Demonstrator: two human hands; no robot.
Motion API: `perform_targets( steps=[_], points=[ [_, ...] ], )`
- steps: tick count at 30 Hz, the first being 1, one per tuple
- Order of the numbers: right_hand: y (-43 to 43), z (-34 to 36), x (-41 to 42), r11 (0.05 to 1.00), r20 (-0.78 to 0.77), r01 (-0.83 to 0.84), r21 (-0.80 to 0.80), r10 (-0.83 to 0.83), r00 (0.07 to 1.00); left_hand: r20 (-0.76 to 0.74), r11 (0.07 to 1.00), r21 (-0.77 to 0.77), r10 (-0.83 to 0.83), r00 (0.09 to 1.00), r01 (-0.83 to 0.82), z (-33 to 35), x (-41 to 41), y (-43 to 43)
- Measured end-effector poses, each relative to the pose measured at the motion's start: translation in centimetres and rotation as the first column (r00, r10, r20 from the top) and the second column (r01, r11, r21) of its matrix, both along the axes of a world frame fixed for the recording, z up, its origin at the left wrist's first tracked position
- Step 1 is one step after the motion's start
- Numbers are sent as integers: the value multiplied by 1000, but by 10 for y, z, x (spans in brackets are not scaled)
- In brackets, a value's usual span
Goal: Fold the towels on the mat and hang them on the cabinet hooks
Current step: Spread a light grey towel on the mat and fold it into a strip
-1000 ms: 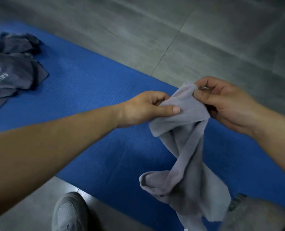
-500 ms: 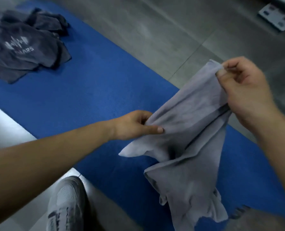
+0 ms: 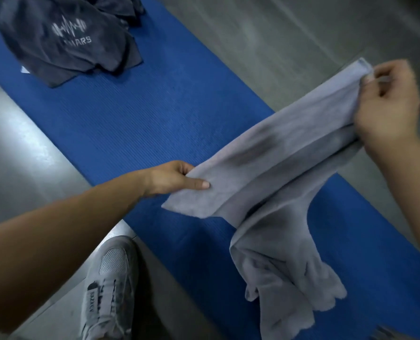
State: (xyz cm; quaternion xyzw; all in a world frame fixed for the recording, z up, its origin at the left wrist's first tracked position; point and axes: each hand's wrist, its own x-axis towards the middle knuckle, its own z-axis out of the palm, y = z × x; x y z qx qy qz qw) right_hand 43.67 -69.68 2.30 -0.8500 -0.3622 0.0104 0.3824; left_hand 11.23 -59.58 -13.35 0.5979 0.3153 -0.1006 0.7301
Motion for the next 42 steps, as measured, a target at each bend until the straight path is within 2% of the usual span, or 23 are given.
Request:
perform_targets(
  steps=[2,4,7,9,10,12,14,16,18,21,23,24,29,31,34,38,40,42],
  points=[
    [5,-17,0,1000,-64,-22,-20,21,998,-7,998,-67,19,1000,-20,-15,-11,1],
    [10,-39,0,999,-148,-36,-38,30,988,-89,998,-39,54,995,-57,-30,-23,0],
    [12,-73,0,989,-322,-93,-116,52,945,-246,955,226,245,938,-191,-51,-35,-5],
    [14,-95,-1,970,-450,-135,-204,30,893,-302,881,321,443,844,-347,-57,-39,-12],
    [15,-106,-1,956,-503,-157,-249,10,864,-328,862,299,496,804,-410,-57,-41,-16],
    [16,-125,-2,922,-560,-203,-331,-19,829,-409,876,179,480,776,-447,-56,-46,-21],
    [17,-138,-4,883,-537,-233,-407,-24,844,-479,905,77,401,781,-418,-52,-50,-23],
    [20,-145,-7,837,-456,-236,-494,-17,890,-495,891,45,413,764,-453,-52,-52,-22],
    [25,-153,-7,810,-355,-202,-551,-9,935,-453,806,-5,526,720,-592,-56,-55,-19],
    [36,-160,-6,830,-242,-135,-541,1,970,-361,571,-137,733,577,-810,-56,-56,-10],
    [49,-164,-8,884,-313,-91,-459,-65,948,-338,416,-188,823,456,-890,-54,-58,-1],
    [57,-165,-10,905,-331,-71,-420,-80,940,-325,368,-181,853,409,-912,-54,-60,5],
    [106,-167,-19,944,-157,-89,-317,41,987,-245,159,26,958,147,-987,-68,-77,42],
    [133,-171,-24,945,-120,-103,-312,68,990,-216,132,164,972,95,-978,-75,-87,63],
    [183,-178,-34,936,-62,-158,-314,146,987,-151,139,352,984,91,-926,-79,-97,99],
    [249,-190,-49,933,-100,-231,-275,211,972,-57,139,505,990,128,-852,-80,-103,135],
    [265,-199,-55,911,-216,-303,-280,248,944,-91,242,583,968,234,-776,-79,-100,141],
    [261,-209,-59,868,-272,-359,-344,273,923,-161,377,742,903,398,-555,-76,-88,136]
  ],
)
